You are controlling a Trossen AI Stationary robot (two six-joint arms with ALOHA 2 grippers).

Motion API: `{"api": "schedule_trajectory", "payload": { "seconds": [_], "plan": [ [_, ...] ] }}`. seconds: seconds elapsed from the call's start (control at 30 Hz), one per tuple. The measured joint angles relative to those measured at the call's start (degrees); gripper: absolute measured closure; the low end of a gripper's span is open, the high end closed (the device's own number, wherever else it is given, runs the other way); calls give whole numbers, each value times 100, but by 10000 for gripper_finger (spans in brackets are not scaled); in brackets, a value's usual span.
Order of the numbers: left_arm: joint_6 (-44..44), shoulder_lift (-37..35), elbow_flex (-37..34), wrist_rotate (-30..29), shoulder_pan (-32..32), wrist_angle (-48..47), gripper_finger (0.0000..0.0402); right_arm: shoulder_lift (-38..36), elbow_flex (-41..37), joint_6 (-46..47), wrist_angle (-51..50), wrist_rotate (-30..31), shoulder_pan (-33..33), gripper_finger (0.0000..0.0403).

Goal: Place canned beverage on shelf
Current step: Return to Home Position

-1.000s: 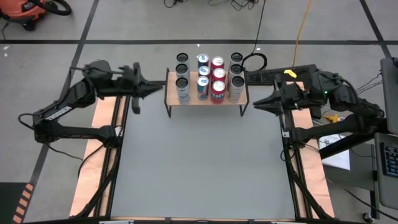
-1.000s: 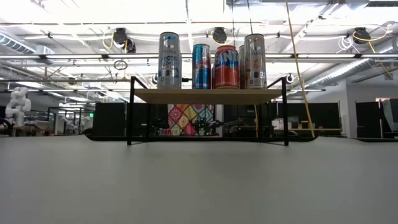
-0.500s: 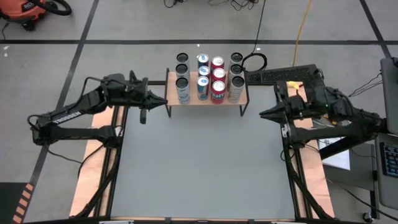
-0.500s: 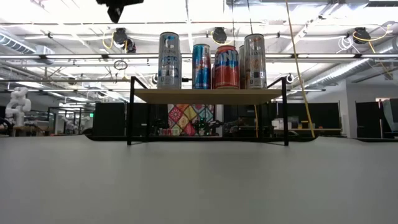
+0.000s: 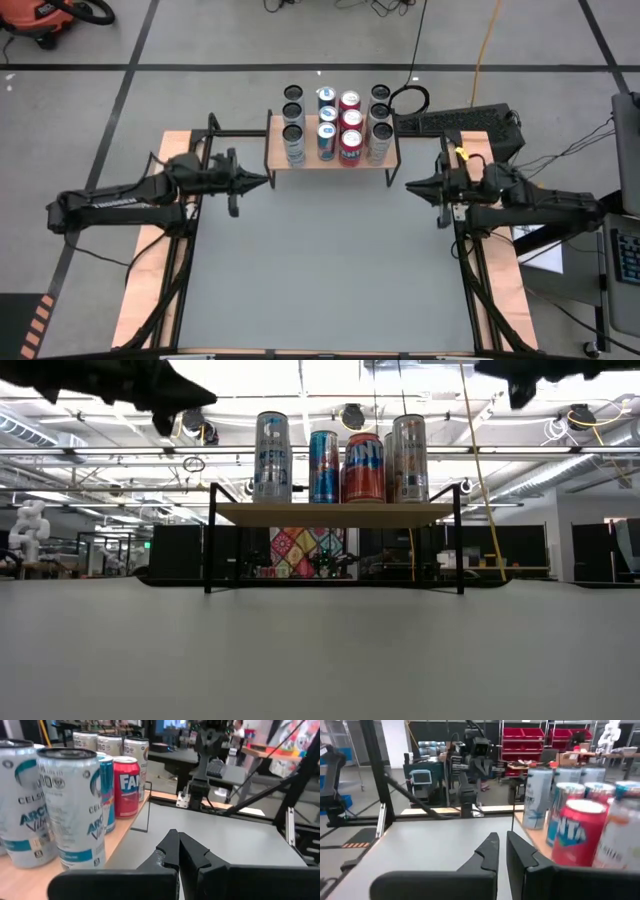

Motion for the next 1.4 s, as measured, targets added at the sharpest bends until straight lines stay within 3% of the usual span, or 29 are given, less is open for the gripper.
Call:
{"api": "schedule_trajectory", "payload": {
  "seconds": [0.37,0.67,1.03,1.3,1.4],
  "plan": [
    [-271,9,-1407,-1356,-699,1642,402,-783,-1751,4,480,-174,-2,403],
    [-138,91,-1664,-1904,-1119,1844,402,-1270,-2539,-561,473,-181,-2,403],
    [212,182,-1739,-1968,-1579,1999,402,-1300,-2695,-654,450,-181,-2,403],
    [389,190,-2895,-2115,-1967,3388,401,-1314,-2695,-609,452,-462,15,403],
    [288,184,-2910,-2322,-1997,3242,401,-1385,-2695,-441,428,-456,13,403]
  ]
}}
